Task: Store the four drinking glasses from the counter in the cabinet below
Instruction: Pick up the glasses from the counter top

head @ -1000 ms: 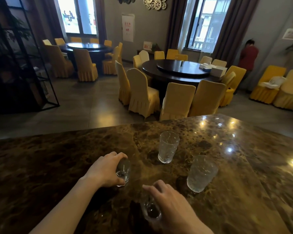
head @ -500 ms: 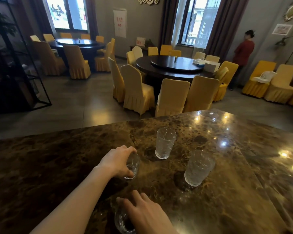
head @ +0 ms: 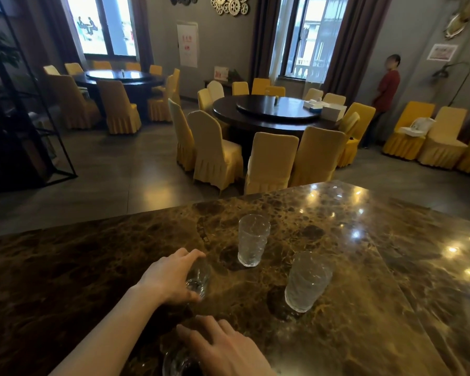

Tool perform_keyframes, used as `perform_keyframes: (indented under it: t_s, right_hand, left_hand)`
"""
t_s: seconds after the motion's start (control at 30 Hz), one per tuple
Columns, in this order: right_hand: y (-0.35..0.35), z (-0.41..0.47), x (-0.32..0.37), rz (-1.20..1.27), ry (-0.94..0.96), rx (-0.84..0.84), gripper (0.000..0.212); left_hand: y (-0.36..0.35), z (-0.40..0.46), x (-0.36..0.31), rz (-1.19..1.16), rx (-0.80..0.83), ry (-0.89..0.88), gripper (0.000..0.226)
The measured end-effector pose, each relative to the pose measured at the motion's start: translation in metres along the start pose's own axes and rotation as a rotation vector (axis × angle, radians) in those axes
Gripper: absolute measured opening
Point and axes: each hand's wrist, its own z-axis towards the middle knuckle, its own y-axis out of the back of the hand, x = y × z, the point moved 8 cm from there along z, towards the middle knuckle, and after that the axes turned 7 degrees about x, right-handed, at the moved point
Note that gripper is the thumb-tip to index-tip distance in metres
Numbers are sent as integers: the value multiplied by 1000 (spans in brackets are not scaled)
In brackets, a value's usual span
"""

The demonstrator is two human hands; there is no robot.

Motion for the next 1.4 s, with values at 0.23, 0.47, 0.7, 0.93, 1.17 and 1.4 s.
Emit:
perform_keyframes:
  t_s: [0.23, 0.47, 0.7, 0.93, 1.17, 1.4]
  right_hand:
    - [113, -102, -100, -16, -227, -493, 61]
    - [117, -104, -188, -27, -403, -287, 106]
    - [96, -89, -205, 0, -333, -226, 104]
    - [102, -95, -195, -16, -283, -277, 95]
    - [95, -104, -150, -25, -164, -288, 95]
    - [78, -89, -99, -21, -79, -271, 92]
  left_hand:
    - [54, -1, -40, 30, -101, -15, 101]
    - [80, 62, -126, -44, -146, -140, 103]
    - [54, 110, -135, 39, -58, -6, 101]
    - [56, 98, -130, -13, -109, -16, 88]
    - [60, 61, -124, 41, -103, -87, 87]
    - [47, 48, -118, 51, -107, -92, 87]
